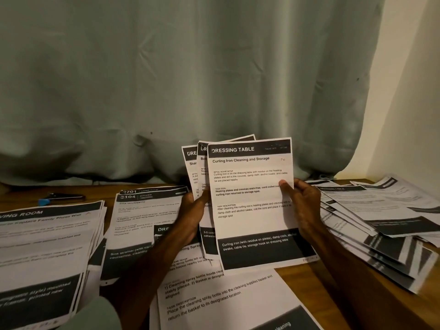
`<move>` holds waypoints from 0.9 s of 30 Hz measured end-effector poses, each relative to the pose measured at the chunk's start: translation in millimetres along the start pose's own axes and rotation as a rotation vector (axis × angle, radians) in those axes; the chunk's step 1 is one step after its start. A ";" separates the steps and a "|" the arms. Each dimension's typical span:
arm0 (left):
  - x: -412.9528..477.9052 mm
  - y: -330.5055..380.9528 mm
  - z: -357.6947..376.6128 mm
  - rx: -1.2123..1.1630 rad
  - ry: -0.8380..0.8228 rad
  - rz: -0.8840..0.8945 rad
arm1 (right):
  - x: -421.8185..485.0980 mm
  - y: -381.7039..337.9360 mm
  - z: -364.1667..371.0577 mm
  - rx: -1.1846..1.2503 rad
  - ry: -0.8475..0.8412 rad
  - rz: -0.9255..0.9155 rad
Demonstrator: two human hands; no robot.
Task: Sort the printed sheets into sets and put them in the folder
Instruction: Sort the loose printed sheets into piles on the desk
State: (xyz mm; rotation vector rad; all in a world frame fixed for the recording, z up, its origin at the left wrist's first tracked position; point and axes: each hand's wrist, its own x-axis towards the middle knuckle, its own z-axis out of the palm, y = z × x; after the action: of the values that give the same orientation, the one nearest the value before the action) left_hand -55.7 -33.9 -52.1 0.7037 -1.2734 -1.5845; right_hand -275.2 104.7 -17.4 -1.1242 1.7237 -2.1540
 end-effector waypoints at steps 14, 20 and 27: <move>-4.4 4.5 1.1 0.020 0.010 0.024 | -2.4 -10.0 -2.9 0.029 0.068 -0.001; -6.5 7.1 2.3 0.019 0.013 0.018 | -3.4 -13.3 -2.2 0.030 0.089 -0.001; -9.7 9.4 4.1 0.058 0.052 -0.009 | -2.8 -19.4 0.3 0.021 0.182 0.036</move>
State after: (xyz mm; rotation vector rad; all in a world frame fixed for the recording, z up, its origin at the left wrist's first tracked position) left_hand -52.6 -23.4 -43.2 0.7827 -1.2838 -1.5321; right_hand -266.9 112.2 -1.3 -0.9090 1.7742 -2.3094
